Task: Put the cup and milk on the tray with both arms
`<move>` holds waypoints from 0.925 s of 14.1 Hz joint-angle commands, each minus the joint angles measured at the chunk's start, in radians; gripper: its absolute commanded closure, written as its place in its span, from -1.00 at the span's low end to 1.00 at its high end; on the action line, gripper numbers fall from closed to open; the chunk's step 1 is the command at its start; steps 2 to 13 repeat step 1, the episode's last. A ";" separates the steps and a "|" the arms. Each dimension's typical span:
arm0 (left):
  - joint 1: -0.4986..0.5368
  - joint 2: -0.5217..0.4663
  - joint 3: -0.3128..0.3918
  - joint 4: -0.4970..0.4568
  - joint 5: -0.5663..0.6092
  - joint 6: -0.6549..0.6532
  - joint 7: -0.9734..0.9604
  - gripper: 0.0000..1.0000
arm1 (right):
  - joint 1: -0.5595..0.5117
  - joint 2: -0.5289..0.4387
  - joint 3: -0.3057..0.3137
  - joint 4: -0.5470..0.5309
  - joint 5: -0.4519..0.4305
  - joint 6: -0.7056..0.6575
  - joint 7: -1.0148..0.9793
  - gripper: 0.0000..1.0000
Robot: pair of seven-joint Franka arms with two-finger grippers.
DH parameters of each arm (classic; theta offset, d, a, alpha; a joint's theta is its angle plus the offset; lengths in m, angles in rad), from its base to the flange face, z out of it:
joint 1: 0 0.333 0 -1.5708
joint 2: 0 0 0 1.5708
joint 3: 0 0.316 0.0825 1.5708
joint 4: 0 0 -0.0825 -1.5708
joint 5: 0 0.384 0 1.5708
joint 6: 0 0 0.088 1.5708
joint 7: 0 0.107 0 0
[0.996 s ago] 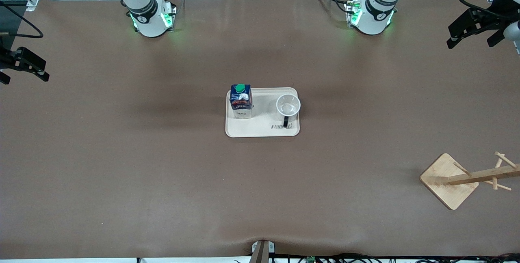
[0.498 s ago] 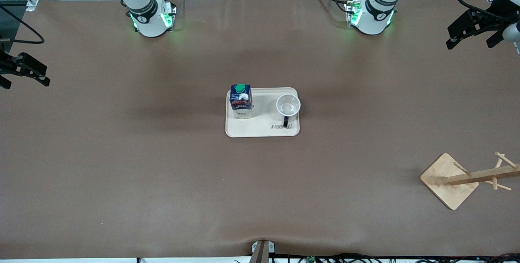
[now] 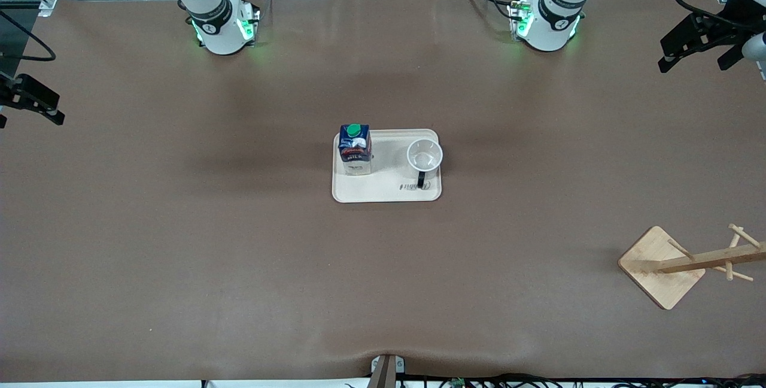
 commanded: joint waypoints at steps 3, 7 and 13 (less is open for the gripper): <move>0.003 0.010 -0.004 0.022 -0.012 -0.003 0.006 -1.00 | -0.034 0.009 0.006 0.032 0.002 -0.016 -0.003 -1.00; 0.003 0.010 -0.004 0.022 -0.012 -0.003 0.006 -1.00 | -0.034 0.009 0.006 0.032 0.002 -0.016 -0.003 -1.00; 0.003 0.010 -0.004 0.022 -0.012 -0.003 0.006 -1.00 | -0.034 0.009 0.006 0.032 0.002 -0.016 -0.003 -1.00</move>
